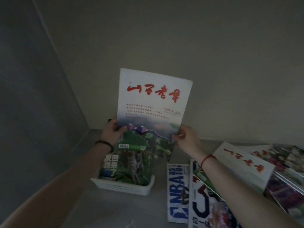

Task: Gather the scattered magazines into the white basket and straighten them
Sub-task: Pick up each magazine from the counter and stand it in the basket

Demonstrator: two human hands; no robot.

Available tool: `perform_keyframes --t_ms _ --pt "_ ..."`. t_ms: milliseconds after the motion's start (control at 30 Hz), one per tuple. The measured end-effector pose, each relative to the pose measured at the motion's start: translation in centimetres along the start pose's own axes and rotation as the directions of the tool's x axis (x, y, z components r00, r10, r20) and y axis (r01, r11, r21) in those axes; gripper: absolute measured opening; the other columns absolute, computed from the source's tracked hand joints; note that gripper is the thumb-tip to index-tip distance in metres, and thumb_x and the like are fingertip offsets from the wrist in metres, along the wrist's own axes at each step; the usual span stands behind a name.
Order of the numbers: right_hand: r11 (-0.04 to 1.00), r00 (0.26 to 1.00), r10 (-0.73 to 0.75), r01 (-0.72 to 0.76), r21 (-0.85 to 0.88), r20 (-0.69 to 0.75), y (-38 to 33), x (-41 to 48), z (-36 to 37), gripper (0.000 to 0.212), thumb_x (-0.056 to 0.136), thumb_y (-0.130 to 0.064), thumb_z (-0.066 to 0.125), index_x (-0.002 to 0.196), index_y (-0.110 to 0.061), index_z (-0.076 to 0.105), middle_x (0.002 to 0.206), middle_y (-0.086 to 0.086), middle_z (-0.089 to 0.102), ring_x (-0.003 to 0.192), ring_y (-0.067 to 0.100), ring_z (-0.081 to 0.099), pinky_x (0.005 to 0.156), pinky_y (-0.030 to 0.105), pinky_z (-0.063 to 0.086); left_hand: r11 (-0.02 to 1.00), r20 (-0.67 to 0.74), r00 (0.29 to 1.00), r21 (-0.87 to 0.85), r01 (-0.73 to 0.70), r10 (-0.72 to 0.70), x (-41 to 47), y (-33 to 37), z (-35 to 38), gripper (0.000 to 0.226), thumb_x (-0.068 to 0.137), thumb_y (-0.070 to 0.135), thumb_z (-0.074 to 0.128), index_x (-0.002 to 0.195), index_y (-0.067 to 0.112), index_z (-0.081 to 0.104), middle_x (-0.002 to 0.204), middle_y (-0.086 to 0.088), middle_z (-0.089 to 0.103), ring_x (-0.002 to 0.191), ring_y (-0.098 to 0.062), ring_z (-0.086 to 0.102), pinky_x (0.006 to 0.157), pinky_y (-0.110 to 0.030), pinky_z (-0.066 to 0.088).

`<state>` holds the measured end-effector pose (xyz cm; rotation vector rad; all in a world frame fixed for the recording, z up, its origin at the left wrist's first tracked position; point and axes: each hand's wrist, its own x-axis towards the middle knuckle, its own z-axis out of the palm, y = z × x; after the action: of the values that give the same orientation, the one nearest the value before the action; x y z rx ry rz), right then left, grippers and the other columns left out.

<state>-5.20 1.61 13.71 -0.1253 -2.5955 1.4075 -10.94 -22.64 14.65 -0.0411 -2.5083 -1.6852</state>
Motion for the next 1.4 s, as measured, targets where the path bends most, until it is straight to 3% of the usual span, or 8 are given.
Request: perform_keyframes --t_ms 133,267,433,600,800,1033,1200,1400 --pt "0.999 0.996 0.045 -0.044 -0.022 0.071 -1.8 0.4 5.7 0.032 0.072 0.003 0.054 0.054 -0.022 0.053 0.054 -0.005 0.059 0.05 0.005 0.054 0.045 0.012 0.042 0.994 -0.045 0.994 0.042 0.102 -0.1 0.1 -3.4 -4.4 0.04 0.081 -0.003 0.061 0.12 -0.001 0.052 0.123 -0.023 0.057 0.114 -0.037 0.053 0.092 -0.041 0.043" --pt "0.995 0.991 0.085 -0.079 -0.059 0.101 -1.8 0.3 9.1 0.02 0.075 0.004 0.05 0.081 -0.002 0.068 0.08 0.017 0.071 0.075 0.028 0.066 0.071 0.035 0.054 0.963 -0.005 0.977 0.163 0.213 -0.215 0.0 -6.4 -5.8 0.043 0.08 0.004 0.065 0.12 -0.001 0.051 0.124 -0.022 0.058 0.114 -0.036 0.053 0.091 -0.037 0.043" --pt "0.982 0.981 0.144 -0.125 -0.14 0.132 0.0 -0.5 11.5 0.029 0.082 0.004 0.048 0.106 -0.001 0.064 0.099 0.018 0.069 0.081 0.02 0.062 0.059 0.015 0.047 0.95 0.104 0.959 0.201 0.24 -0.265 -0.9 -9.2 -5.0 0.046 0.077 0.005 0.067 0.12 0.001 0.051 0.122 -0.02 0.058 0.113 -0.032 0.053 0.093 -0.04 0.043" --pt "0.924 0.961 0.25 -0.202 -0.324 0.114 2.4 -1.9 13.1 0.032 0.087 -0.015 0.054 0.119 -0.015 0.056 0.11 0.005 0.066 0.1 0.021 0.062 0.092 0.036 0.051 0.947 0.205 0.938 0.215 0.237 -0.281 -0.8 -10.6 -3.7 0.048 0.079 0.004 0.065 0.122 0.0 0.046 0.126 -0.021 0.054 0.118 -0.033 0.049 0.098 -0.041 0.04" --pt "0.851 0.973 0.229 -0.188 -0.491 0.024 3.3 -1.9 13.9 0.034 0.084 -0.024 0.058 0.118 -0.022 0.054 0.117 0.002 0.059 0.111 0.022 0.051 0.098 0.035 0.036 0.953 0.174 0.941 0.139 0.268 -0.29 -0.4 -11.6 -3.4 0.055 0.076 -0.008 0.062 0.127 0.001 0.044 0.13 -0.021 0.051 0.122 -0.036 0.046 0.103 -0.05 0.04" --pt "0.919 0.979 0.183 -0.14 -0.37 0.085 3.9 -2.6 13.3 0.032 0.089 -0.031 0.052 0.121 -0.024 0.053 0.117 0.004 0.049 0.105 0.023 0.052 0.09 0.038 0.05 0.956 0.171 0.969 0.262 0.132 -0.181 -0.6 -11.5 -2.3 0.055 0.079 0.001 0.062 0.128 0.011 0.04 0.125 -0.017 0.051 0.116 -0.036 0.05 0.094 -0.056 0.047" --pt "0.951 0.975 0.221 -0.217 -0.222 -0.005 5.5 -3.0 8.9 0.033 0.09 -0.017 0.053 0.124 -0.016 0.052 0.127 0.007 0.048 0.086 0.009 0.05 0.066 0.007 0.04 0.934 0.197 0.978 0.358 -0.007 -0.068 -1.3 -9.0 1.6 0.063 0.083 0.009 0.061 0.138 0.007 0.031 0.144 -0.014 0.038 0.133 -0.029 0.035 0.113 -0.043 0.028" --pt "0.93 0.928 0.347 -0.359 -0.078 -0.133 10.2 -5.6 -0.9 0.036 0.089 -0.011 0.055 0.124 -0.005 0.052 0.108 0.009 0.06 0.091 0.018 0.055 0.076 0.022 0.04 0.932 0.347 0.936 0.316 -0.176 0.059 -3.6 -5.0 9.7 0.06 0.085 0.02 0.06 0.137 0.009 0.033 0.144 -0.014 0.039 0.132 -0.029 0.037 0.11 -0.036 0.028"
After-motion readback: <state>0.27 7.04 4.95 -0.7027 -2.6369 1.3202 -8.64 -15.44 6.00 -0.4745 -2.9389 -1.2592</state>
